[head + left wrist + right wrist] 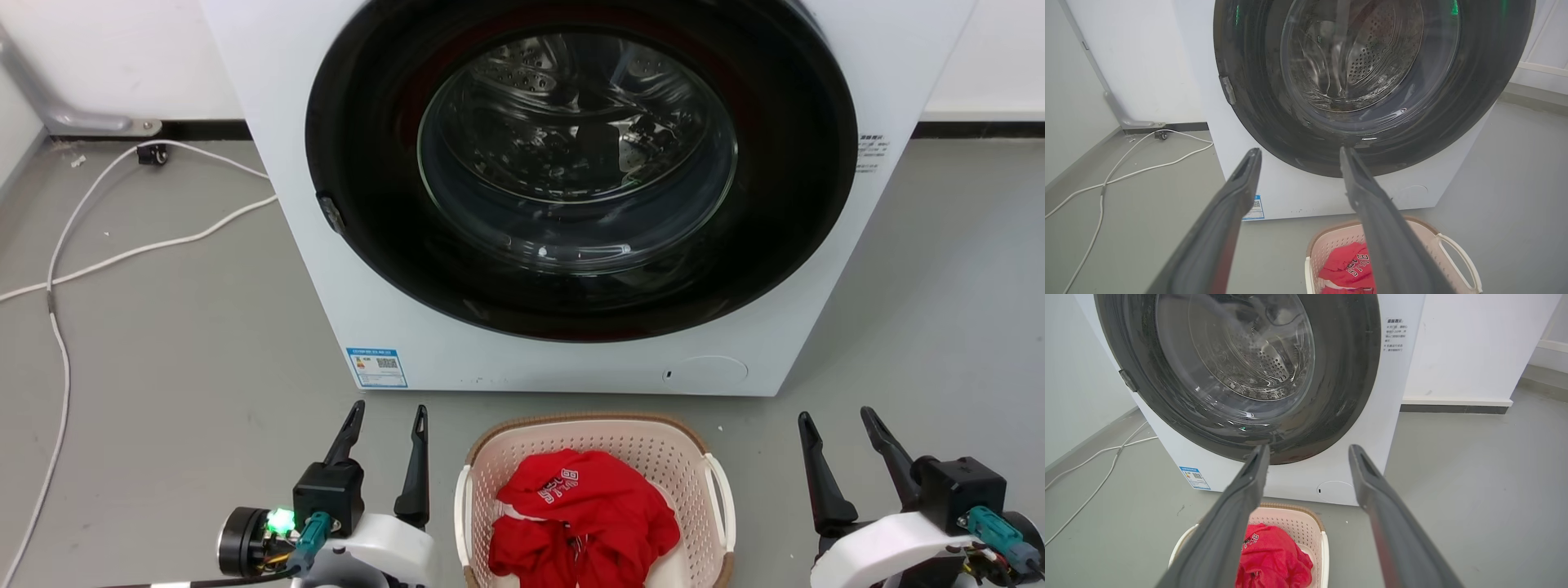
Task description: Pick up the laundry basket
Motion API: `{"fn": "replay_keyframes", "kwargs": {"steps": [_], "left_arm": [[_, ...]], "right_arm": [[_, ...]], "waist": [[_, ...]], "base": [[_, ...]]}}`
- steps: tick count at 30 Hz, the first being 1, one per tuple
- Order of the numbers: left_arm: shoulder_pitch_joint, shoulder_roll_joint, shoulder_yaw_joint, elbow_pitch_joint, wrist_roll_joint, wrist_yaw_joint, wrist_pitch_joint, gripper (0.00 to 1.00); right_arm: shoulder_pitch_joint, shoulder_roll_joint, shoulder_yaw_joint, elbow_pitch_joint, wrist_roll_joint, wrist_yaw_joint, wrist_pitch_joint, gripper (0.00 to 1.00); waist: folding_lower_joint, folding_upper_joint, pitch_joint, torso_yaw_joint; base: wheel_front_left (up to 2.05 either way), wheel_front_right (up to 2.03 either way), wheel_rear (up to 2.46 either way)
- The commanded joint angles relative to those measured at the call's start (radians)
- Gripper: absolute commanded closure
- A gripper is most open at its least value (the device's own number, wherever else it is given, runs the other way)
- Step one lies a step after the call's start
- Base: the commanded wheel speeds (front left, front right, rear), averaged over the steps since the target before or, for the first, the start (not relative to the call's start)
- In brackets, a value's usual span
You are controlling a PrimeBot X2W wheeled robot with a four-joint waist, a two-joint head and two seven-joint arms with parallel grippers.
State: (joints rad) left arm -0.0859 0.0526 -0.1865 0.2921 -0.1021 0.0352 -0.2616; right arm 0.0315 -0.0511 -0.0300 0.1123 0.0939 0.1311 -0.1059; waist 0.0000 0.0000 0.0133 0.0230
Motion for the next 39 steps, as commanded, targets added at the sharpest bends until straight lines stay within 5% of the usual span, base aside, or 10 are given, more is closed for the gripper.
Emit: {"fn": "replay_keyframes", "kwargs": {"steps": [1, 17, 39], "left_arm": [[-0.011, 0.000, -0.003, 0.013, -0.011, -0.007, -0.005, 0.00], [-0.205, -0.002, -0.046, 0.279, -0.085, -0.026, -0.001, 0.00], [-0.649, 0.014, -0.048, 0.792, -0.150, -0.102, 0.023, 0.00]], "right_arm": [[-0.015, 0.001, 0.000, 0.006, 0.007, -0.001, 0.004, 0.00], [-0.157, 0.001, 0.014, 0.150, 0.021, -0.001, 0.022, 0.00], [-0.521, -0.007, 0.047, 0.579, 0.042, -0.001, -0.047, 0.00]], "waist": [[0.0000, 0.0000, 0.017, -0.001], [0.0000, 0.0000, 0.322, -0.029], [0.0000, 0.0000, 0.664, -0.074]], "base": [[0.00, 0.00, 0.00], [0.00, 0.00, 0.00], [0.00, 0.00, 0.00]]}}
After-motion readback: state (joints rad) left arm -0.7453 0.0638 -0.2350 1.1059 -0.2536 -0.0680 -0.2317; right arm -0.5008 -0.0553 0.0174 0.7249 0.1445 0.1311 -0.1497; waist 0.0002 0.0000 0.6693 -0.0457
